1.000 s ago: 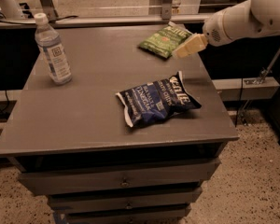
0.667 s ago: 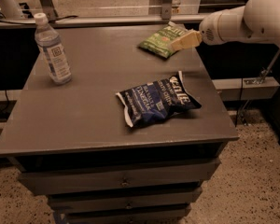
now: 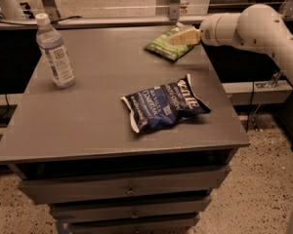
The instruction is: Move green jalapeno chip bag near blue plastic bottle
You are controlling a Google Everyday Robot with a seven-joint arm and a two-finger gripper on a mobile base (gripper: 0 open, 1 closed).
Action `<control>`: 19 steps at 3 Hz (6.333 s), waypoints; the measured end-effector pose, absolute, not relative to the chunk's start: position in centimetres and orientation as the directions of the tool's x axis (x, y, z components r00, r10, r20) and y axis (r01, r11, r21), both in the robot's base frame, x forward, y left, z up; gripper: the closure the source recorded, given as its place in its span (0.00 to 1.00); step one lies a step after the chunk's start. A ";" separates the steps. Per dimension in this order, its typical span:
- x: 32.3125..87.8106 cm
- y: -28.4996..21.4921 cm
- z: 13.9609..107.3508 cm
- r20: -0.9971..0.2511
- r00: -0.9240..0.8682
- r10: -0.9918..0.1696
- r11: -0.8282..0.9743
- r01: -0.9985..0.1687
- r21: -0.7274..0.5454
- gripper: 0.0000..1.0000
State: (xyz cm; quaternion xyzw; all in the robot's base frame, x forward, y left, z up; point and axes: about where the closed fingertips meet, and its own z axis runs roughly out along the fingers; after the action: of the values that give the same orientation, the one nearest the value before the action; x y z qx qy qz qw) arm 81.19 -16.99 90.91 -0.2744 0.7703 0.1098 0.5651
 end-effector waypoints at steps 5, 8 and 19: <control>85.1 -16.3 84.8 -0.909 -0.315 -0.274 0.854 -0.514 -0.079 0.41; 83.2 -14.6 89.7 -0.939 -0.215 -0.269 0.808 -0.581 -0.098 1.00; 80.4 -15.0 84.6 -0.890 -0.279 -0.360 0.760 -0.641 -0.106 0.63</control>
Offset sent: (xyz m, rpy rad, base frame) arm 0.0500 0.0112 -0.0398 -0.0038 0.0332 -0.0432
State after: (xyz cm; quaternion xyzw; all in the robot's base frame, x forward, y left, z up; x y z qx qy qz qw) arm 80.41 -15.03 84.57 -0.3176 0.7877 0.1381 0.5095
